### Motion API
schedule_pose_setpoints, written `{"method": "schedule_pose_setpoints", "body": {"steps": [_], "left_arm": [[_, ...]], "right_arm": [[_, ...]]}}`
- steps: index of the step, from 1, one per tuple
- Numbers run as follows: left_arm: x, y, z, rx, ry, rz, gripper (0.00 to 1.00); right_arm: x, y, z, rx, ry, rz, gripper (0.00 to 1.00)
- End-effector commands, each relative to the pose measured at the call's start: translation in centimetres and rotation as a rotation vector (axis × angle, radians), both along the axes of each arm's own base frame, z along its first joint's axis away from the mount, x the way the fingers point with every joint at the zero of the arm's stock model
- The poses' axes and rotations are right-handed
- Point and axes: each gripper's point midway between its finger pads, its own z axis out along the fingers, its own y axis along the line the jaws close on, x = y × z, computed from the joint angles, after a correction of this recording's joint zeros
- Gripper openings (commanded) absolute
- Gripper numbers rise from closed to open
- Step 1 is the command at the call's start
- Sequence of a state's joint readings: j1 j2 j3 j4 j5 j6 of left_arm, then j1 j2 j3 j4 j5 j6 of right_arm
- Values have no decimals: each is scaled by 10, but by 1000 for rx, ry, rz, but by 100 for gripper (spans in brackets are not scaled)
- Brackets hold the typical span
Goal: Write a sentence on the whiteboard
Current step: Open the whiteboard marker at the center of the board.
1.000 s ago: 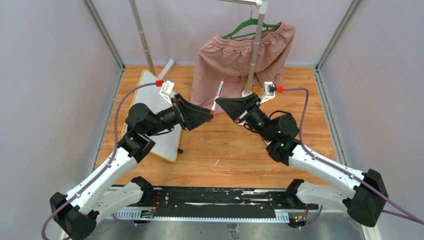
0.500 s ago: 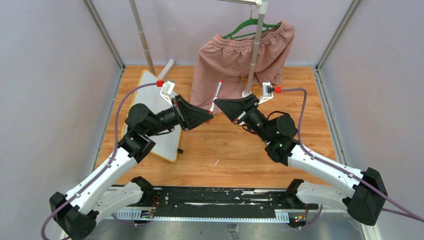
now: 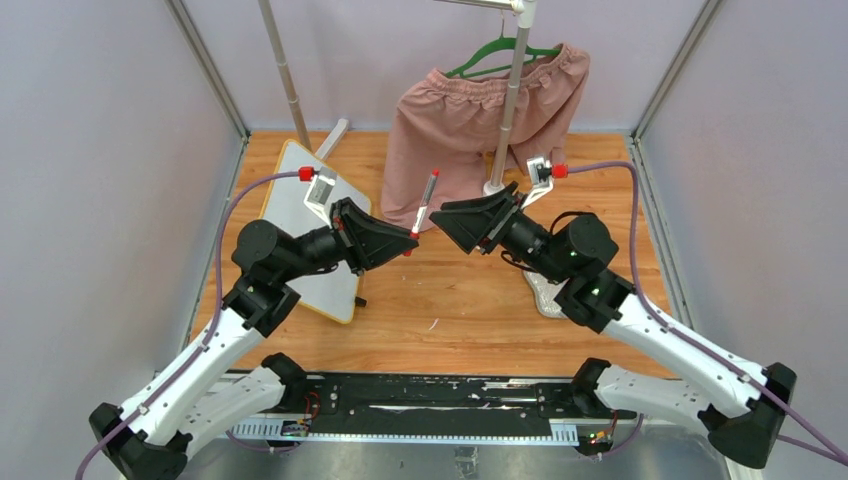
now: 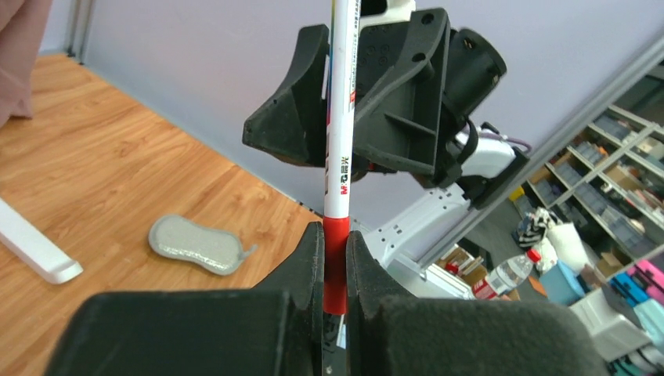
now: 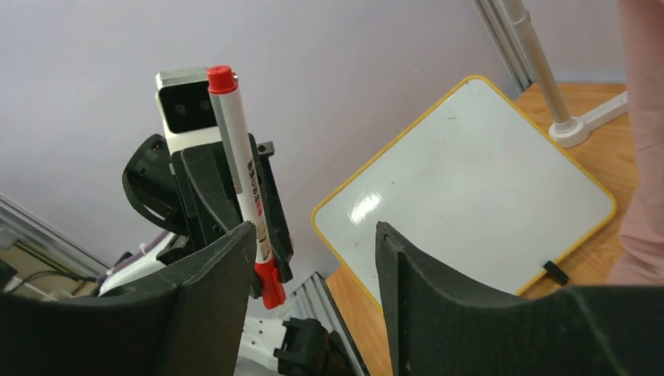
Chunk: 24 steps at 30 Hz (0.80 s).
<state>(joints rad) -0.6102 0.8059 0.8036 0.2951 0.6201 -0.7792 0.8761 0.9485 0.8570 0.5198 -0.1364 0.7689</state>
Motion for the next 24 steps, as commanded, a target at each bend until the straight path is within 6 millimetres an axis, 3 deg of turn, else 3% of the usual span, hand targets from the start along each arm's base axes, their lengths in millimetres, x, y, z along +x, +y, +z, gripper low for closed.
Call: {"method": "schedule_pose_setpoints", "body": {"steps": [1, 9, 14, 19, 24], "left_arm": [[-23, 0, 5, 5, -101, -92, 0], [-25, -5, -4, 39, -83, -145, 0], [-26, -6, -4, 41, -72, -152, 0], [-26, -7, -8, 46, -56, -161, 0], [-26, -7, -11, 49, -47, -163, 0]], "right_arm": [[-24, -7, -13, -235, -38, 58, 61], [-44, 0, -11, -350, -52, 192, 63], [-43, 6, -13, -362, -41, 213, 61], [-39, 13, -7, -325, -38, 215, 51], [-37, 23, 6, -245, -40, 233, 57]]}}
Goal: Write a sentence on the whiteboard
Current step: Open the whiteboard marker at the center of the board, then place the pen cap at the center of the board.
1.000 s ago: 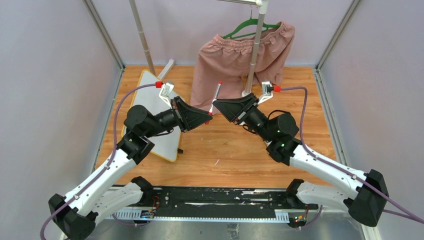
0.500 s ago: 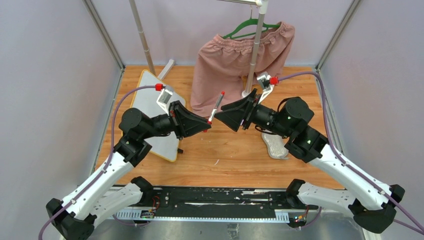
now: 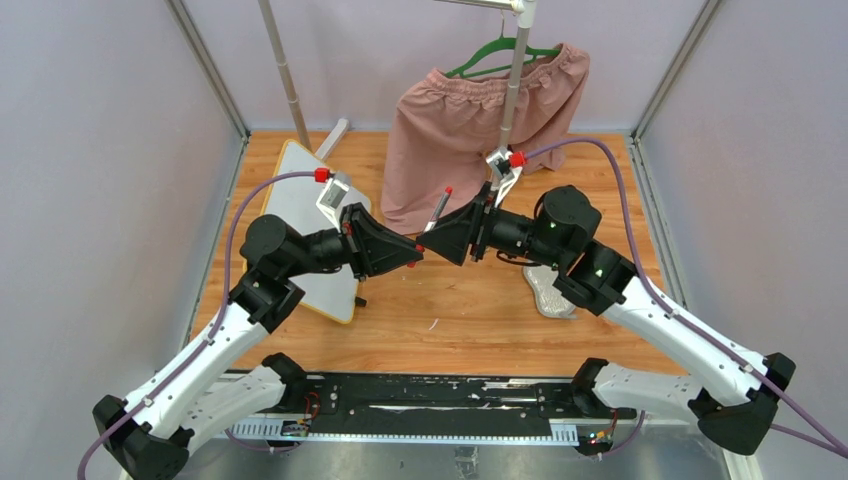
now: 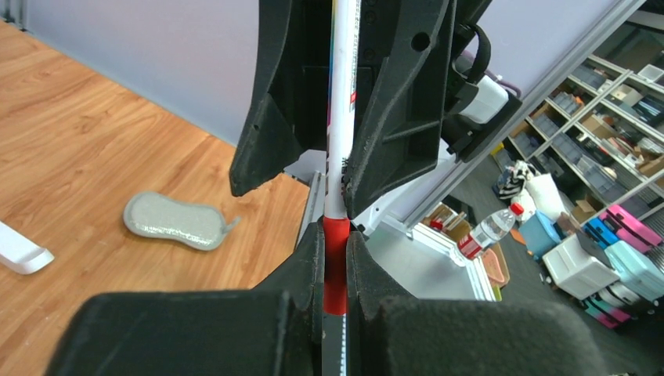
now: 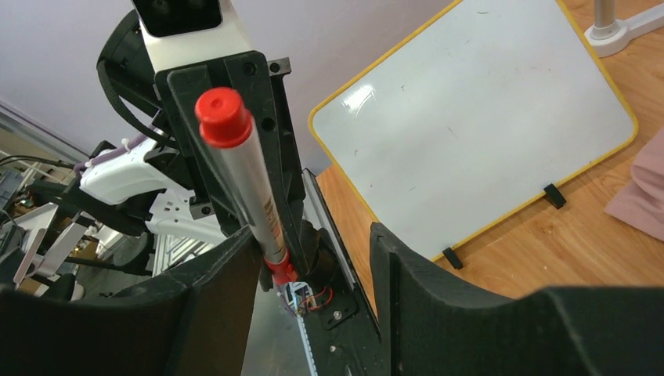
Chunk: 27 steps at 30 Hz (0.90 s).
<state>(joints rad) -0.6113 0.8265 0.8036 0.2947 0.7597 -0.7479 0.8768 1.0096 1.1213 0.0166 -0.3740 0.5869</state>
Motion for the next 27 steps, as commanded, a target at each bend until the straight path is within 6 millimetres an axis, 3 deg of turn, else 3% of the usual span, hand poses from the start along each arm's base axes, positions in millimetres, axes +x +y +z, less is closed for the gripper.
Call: {"method": "schedule_pose_setpoints", "body": {"steps": [1, 3, 7, 9, 13, 19, 24, 27], "left_arm": [[-7, -1, 0, -3, -11, -34, 0], [-8, -1, 0, -3, -11, -34, 0], [-9, 0, -1, -3, -13, -34, 0], [-9, 1, -2, 0, -19, -30, 0], [0, 5, -13, 29, -29, 47, 0], [14, 13, -55, 106, 7, 155, 0], [16, 17, -87, 162, 63, 181, 0], [32, 22, -110, 246, 101, 265, 0]], "right_arm": [[-5, 9, 27, 102, -19, 39, 56], [-3, 13, 28, 103, -18, 43, 46], [-1, 14, 27, 104, -21, 42, 11], [-1, 11, 25, 100, -29, 28, 0], [14, -10, 19, 55, -64, -113, 0], [44, -60, 20, 59, -62, -334, 0], [51, -73, 20, 66, -59, -373, 0], [51, -80, 18, 26, -88, -394, 0]]}}
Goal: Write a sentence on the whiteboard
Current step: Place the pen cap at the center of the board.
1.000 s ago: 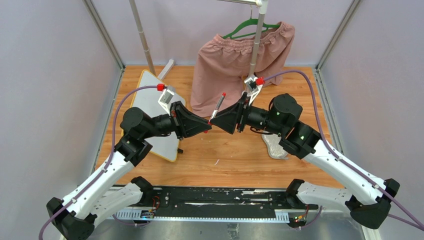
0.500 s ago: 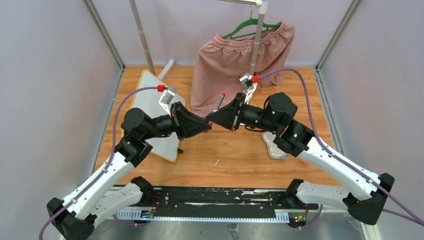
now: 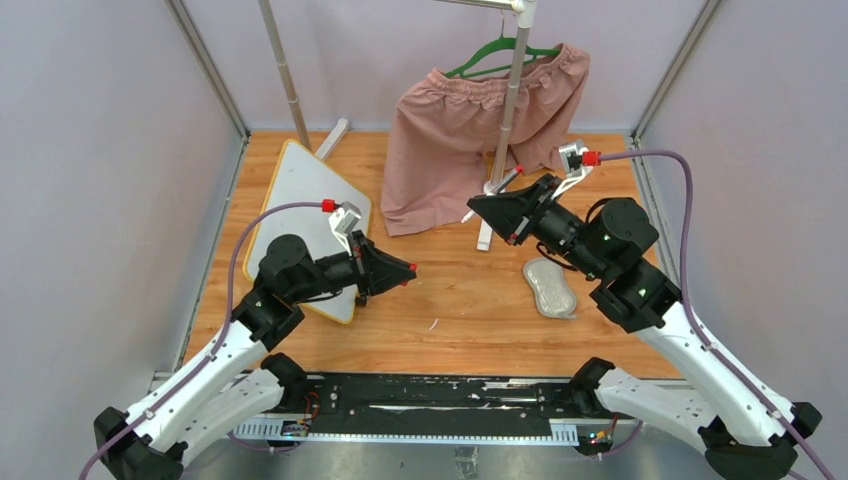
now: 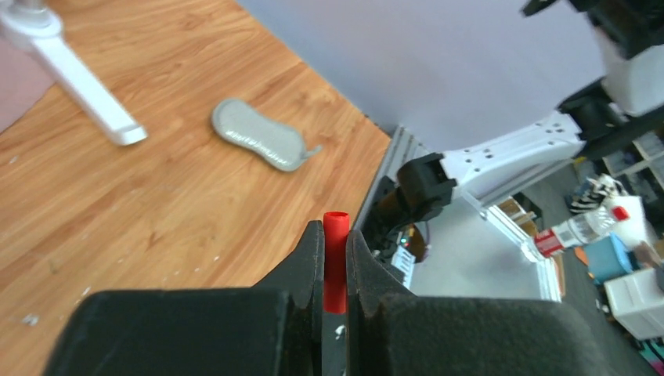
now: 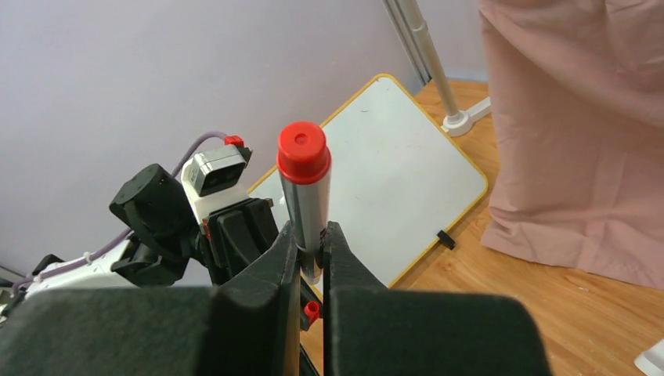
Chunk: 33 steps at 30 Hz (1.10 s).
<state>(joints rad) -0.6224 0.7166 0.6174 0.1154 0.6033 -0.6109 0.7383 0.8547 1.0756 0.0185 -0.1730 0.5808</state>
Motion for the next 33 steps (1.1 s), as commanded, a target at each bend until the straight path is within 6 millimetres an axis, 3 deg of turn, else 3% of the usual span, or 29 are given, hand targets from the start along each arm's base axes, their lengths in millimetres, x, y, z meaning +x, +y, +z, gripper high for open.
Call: {"method": "schedule_pose_setpoints", "body": {"steps": [1, 3, 6, 11, 15, 19, 24, 33], "left_arm": [[25, 12, -36, 148, 43, 139, 0], [36, 15, -67, 283, 109, 174, 0], [34, 10, -112, 511, 160, 155, 0], [26, -11, -167, 892, 59, 189, 0], [25, -27, -202, 1014, 75, 182, 0], [26, -34, -235, 1143, 55, 188, 0], [32, -45, -254, 1228, 31, 184, 0], [46, -86, -255, 1129, 14, 174, 7]], "right_arm": [[9, -16, -14, -90, -11, -84, 0], [10, -33, -28, -169, -10, -152, 0], [11, -68, -55, -310, 2, -281, 0], [-6, -118, -104, -462, 54, -399, 0], [-22, -134, -132, -470, 102, -412, 0], [-31, -140, -147, -461, 128, -410, 0], [-35, -140, -154, -462, 141, -393, 0], [-36, -138, -156, -449, 145, -388, 0]]}}
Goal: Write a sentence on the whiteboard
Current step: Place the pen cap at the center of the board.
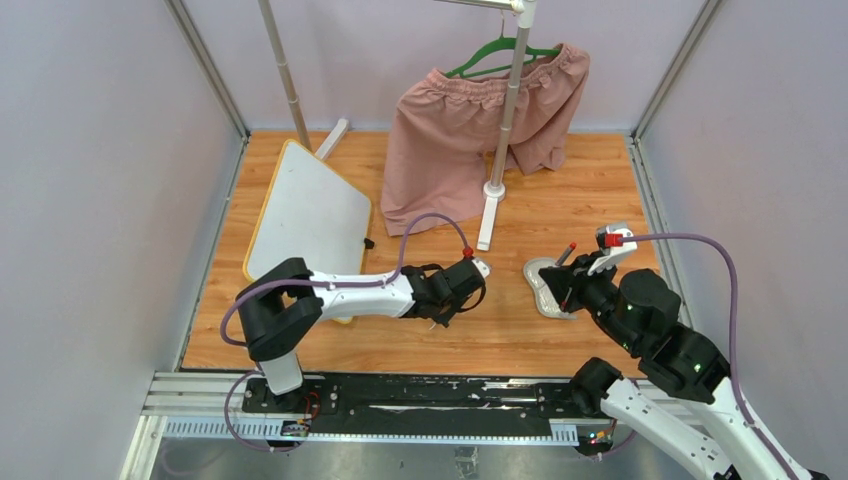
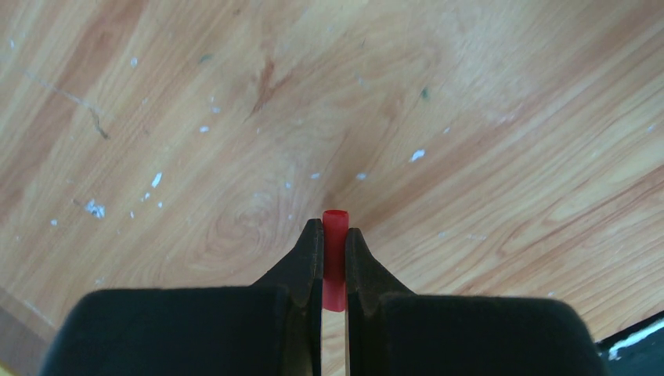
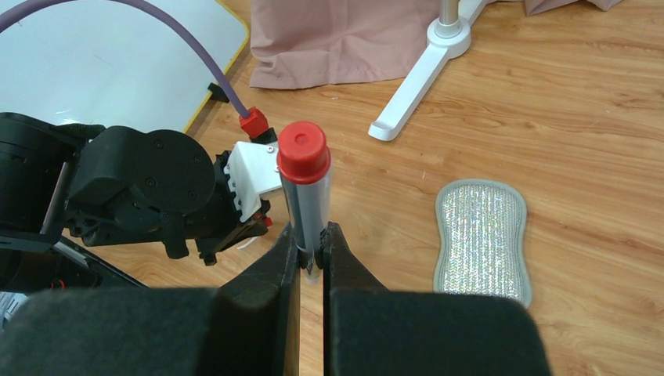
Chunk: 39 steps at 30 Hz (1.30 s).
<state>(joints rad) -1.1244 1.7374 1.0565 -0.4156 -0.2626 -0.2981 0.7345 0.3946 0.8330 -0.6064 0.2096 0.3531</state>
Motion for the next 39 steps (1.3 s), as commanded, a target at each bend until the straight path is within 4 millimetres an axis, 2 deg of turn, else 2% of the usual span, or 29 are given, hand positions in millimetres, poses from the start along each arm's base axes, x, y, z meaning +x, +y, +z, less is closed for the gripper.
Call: {"method": "schedule_pose_setpoints", "body": {"steps": [1, 8, 14, 18, 21, 22, 26, 28, 29, 30, 35, 37, 39], "left_arm": [[10, -29, 5, -84, -36, -16, 10], [2, -32, -11, -85, 11, -26, 29], [5, -28, -2, -93, -10, -7, 39], [10, -23, 21, -130, -57, 32, 48], [16, -14, 57, -196, -126, 81, 56], [17, -10, 79, -239, -157, 102, 58], [20, 22, 144, -362, -268, 214, 70], [16, 44, 172, -445, -306, 273, 84], [12, 54, 180, -487, -311, 303, 95], [7, 66, 188, -526, -317, 332, 99], [-15, 131, 194, -626, -309, 508, 100], [-25, 151, 187, -609, -277, 556, 100], [-36, 159, 175, -565, -218, 563, 100]], "right_arm": [[0, -3, -1, 13, 2, -16, 0], [-2, -6, 4, 14, -12, -20, 0], [-2, -9, 10, 15, -28, -29, 0], [-2, -8, 13, 14, -30, -25, 0], [-2, -8, 14, 14, -32, -25, 0], [-2, -8, 15, 14, -34, -22, 0], [-1, -6, 16, 13, -36, -15, 0], [-1, -5, 16, 13, -40, -8, 0], [0, -4, 14, 12, -39, -5, 0], [0, -3, 14, 14, -41, -3, 0], [3, 7, 10, 28, -35, 25, 0], [3, 11, 10, 36, -33, 37, 0], [4, 12, 10, 40, -35, 41, 0]]}}
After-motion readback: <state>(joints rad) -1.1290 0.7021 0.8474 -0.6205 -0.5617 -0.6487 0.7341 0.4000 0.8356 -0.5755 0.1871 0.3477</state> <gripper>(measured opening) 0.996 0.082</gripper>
